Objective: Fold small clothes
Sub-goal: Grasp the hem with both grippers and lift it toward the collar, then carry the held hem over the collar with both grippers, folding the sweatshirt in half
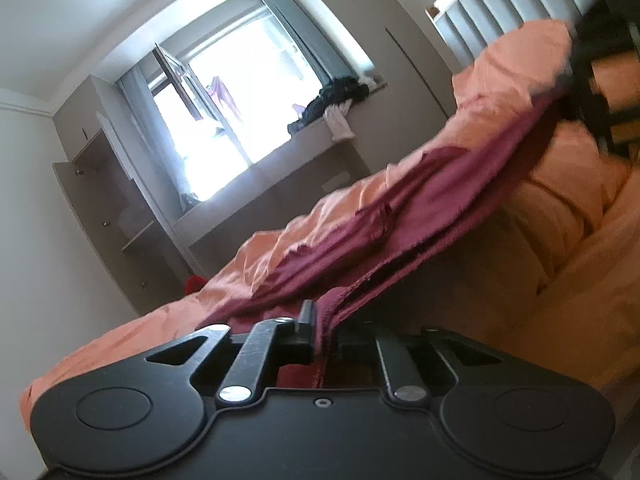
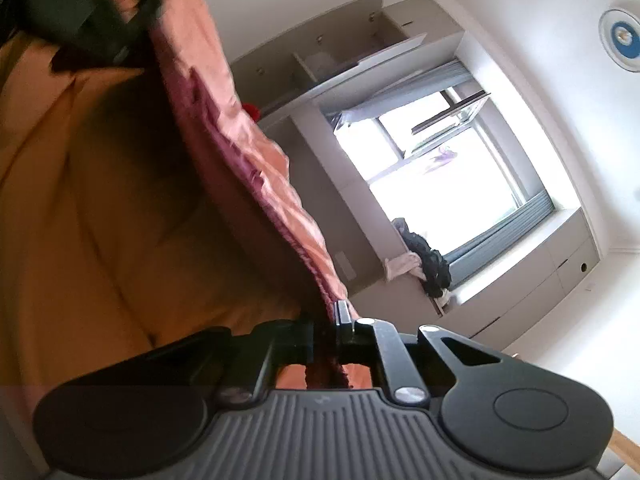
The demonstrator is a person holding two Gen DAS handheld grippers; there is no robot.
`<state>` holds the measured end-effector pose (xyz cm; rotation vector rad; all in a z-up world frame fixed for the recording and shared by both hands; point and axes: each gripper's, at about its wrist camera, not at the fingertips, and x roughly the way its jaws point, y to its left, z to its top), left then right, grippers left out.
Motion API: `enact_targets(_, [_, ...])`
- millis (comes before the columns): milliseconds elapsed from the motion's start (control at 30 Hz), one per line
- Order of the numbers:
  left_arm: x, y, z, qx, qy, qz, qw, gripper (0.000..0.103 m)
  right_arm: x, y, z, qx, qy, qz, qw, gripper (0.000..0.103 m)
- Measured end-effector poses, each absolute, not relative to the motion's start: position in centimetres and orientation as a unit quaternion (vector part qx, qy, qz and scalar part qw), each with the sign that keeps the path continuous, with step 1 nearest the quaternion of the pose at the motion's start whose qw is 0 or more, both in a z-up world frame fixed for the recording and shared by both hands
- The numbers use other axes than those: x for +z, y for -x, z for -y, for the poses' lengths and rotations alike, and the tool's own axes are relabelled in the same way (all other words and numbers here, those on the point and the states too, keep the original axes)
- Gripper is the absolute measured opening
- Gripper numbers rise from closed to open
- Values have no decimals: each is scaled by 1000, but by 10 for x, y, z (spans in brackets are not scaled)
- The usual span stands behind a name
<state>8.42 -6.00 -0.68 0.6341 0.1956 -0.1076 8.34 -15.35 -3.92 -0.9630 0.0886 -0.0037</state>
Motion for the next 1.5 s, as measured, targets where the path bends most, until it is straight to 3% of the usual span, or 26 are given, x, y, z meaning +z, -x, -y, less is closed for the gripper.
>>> enact_targets(67, [-19,-88,62,-41,-321,-109,940,24,-32,-82,154,1,459,-37,888,9])
enact_targets(500, [-59,-116,25,83,-332,-178,923,25,6,-89,166,4,437,-16,899,9])
enact_targets(533, [-57,-114,21,88,-331,-173,923,24,7,-90,167,4,432,-16,902,9])
enact_targets(567, [-55,-111,17,93,-329,-168,924,16,7,-90,166,4,428,-17,904,9])
enact_targets(633, [-47,-104,10,101,-321,-149,930,6,5,-89,168,1,422,-18,907,9])
enact_targets(833, [0,-74,-5,109,-294,-62,948,5,3,-78,172,-12,399,-6,917,7])
enact_targets(1100, [60,-16,-12,64,-276,-5,959,5,28,-23,185,-41,369,40,928,3])
enact_targets(1300, [87,28,-13,36,-288,3,957,5,50,28,191,-45,354,53,933,3])
enact_targets(1500, [104,11,-18,26,-269,-15,963,5,64,22,193,-47,359,66,930,4])
